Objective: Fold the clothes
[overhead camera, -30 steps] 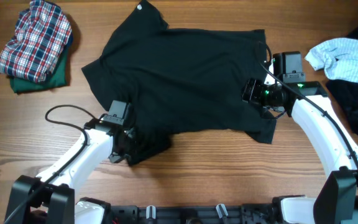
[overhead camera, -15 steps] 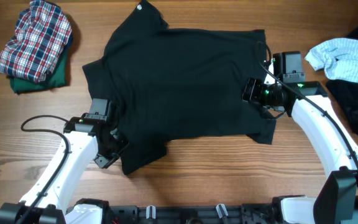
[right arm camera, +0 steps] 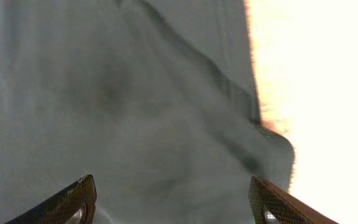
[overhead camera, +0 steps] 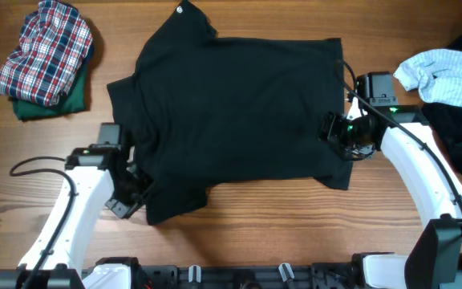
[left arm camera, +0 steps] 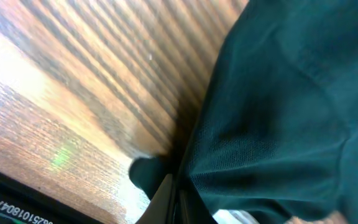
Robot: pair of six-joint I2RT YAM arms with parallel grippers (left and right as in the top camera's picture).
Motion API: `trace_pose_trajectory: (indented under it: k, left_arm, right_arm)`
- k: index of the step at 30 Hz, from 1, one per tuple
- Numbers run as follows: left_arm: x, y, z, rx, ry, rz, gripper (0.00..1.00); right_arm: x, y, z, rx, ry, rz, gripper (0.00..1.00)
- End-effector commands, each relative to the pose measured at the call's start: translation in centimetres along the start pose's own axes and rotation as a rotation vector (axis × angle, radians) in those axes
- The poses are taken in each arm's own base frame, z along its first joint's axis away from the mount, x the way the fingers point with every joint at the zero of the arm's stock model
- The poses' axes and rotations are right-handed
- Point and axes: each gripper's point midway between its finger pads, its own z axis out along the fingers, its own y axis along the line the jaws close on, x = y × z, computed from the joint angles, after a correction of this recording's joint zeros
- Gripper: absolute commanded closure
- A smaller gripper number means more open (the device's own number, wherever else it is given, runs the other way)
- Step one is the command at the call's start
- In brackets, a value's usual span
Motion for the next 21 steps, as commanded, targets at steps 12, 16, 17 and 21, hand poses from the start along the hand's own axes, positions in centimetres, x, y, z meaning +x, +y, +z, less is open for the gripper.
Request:
trace_pose_trajectory:
  k: [12,16,17,21]
  left_arm:
    - [-1.5,-1.1,-1.0,0.062,-0.045,0.032,0.96]
    - [-1.8,-1.4,-1.1,0.075,-0.056,0.034,0.96]
    - [-1.8,-1.5,-1.1,0.077,-0.058,0.035,0.96]
    - [-1.9,-1.6,-1.1,0.083,-0.064,0.035,0.96]
  right_arm:
    - [4.4,-4.4,-1.0,0.186,0.147,0.195,0.33]
    - [5.5,-4.7,-0.1,0.184,0.176,0.213,0.38]
    - [6.0,-4.7,0.3,0.176,0.186,0.224,0.39]
    - [6.6,-4.2,1.9,0.122,0.187,0.229,0.45]
